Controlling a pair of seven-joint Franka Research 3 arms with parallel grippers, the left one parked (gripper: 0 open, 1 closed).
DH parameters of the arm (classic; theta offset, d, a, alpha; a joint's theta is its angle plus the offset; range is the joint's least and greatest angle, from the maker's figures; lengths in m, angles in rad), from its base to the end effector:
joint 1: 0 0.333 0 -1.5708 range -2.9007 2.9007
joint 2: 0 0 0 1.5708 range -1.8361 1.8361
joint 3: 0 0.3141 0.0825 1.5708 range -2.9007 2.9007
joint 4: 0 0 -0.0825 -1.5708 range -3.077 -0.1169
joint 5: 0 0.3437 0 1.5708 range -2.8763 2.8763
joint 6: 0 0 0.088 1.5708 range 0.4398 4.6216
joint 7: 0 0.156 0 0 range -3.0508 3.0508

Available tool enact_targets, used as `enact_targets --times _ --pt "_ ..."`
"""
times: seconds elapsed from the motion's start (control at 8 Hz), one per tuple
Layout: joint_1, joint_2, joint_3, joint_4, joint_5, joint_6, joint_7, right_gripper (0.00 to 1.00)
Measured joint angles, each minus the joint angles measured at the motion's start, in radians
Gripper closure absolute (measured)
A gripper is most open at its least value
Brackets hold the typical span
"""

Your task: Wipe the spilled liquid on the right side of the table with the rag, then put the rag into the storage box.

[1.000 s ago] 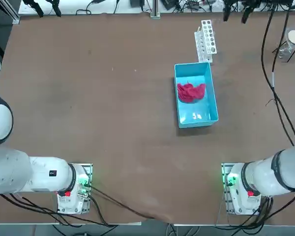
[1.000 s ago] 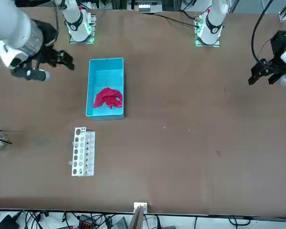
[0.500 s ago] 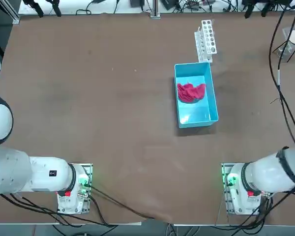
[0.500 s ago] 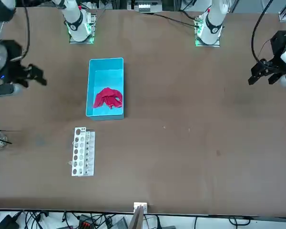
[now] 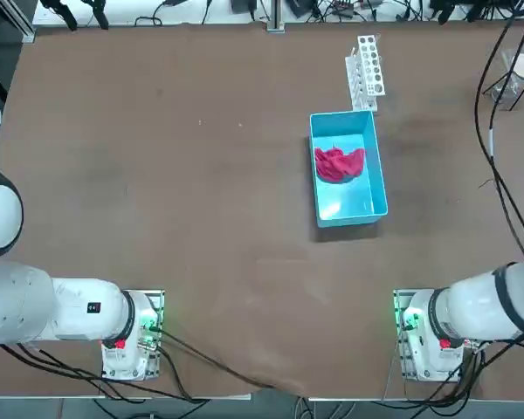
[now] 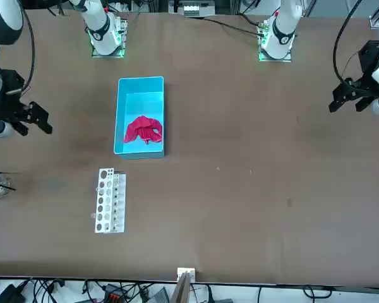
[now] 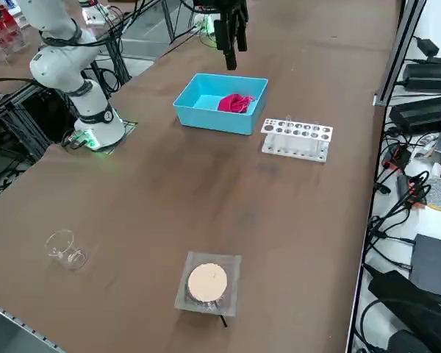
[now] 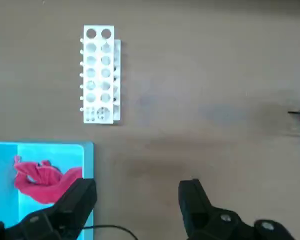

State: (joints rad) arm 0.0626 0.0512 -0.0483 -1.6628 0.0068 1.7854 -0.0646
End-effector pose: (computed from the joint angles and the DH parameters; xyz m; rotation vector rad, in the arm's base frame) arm 0.5492 0.0093 0.5258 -3.1348 -0.1221 -0.1123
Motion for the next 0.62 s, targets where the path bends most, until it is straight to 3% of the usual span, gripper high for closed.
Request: enact_targets --times 0.62 --pt "-0.003 -0.035 -0.001 -0.009 -0.002 -0.153 0.0 0.0"
